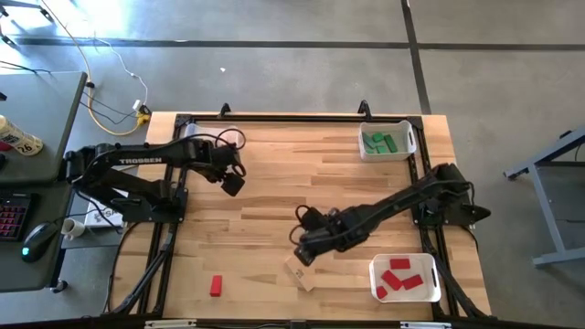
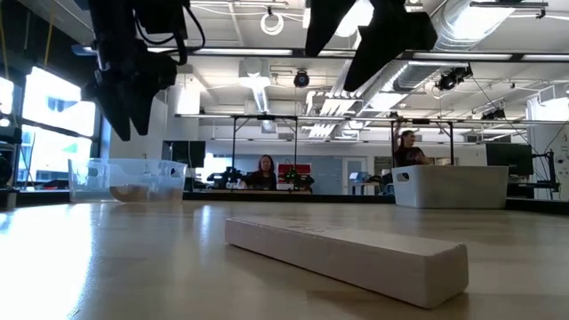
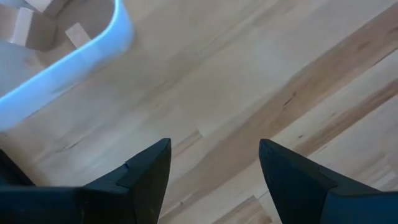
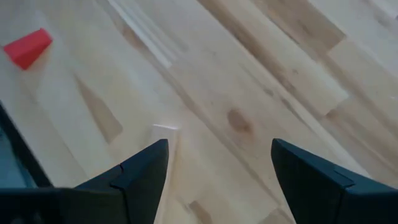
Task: Sort & place blocks by color
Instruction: Put the brown block into the transparent bin
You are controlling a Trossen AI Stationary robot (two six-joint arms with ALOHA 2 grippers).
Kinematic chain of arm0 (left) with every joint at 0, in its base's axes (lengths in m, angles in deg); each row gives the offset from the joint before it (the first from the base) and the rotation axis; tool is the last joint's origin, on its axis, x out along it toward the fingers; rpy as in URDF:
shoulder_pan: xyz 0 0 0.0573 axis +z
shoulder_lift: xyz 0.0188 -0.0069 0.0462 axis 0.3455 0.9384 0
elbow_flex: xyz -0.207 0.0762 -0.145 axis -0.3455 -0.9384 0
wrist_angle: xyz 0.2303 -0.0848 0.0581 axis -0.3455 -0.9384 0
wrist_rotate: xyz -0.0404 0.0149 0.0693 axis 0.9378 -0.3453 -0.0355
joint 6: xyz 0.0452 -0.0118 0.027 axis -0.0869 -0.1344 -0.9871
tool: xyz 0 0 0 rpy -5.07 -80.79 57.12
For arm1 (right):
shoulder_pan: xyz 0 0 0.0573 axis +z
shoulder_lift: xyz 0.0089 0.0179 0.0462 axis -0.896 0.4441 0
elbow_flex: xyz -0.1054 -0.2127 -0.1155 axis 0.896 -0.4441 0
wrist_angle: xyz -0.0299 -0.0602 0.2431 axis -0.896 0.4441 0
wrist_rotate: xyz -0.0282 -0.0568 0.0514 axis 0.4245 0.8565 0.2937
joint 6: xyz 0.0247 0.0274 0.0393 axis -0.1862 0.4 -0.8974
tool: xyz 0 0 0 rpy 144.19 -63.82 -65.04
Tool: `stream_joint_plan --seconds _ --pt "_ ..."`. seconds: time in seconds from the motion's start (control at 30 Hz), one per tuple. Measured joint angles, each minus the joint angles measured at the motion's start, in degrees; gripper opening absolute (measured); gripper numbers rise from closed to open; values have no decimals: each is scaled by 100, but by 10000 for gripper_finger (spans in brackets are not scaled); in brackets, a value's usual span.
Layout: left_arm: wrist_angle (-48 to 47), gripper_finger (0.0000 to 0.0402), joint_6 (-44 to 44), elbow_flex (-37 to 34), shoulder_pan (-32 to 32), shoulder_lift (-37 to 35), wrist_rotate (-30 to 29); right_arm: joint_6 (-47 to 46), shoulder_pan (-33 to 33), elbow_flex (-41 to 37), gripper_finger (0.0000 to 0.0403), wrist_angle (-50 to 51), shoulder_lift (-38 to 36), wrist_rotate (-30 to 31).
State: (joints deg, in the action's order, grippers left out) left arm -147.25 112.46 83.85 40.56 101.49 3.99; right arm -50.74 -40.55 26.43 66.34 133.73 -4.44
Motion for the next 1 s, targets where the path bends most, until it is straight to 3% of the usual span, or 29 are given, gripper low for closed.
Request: stream_joint_plan --seconds 0.53,1.0 --pt "-6 229 60 0 -246 0 -54 302 296 887 270 -314 20 630" --pt "-4 229 58 0 -246 0 -168 161 278 914 270 -338 609 89"
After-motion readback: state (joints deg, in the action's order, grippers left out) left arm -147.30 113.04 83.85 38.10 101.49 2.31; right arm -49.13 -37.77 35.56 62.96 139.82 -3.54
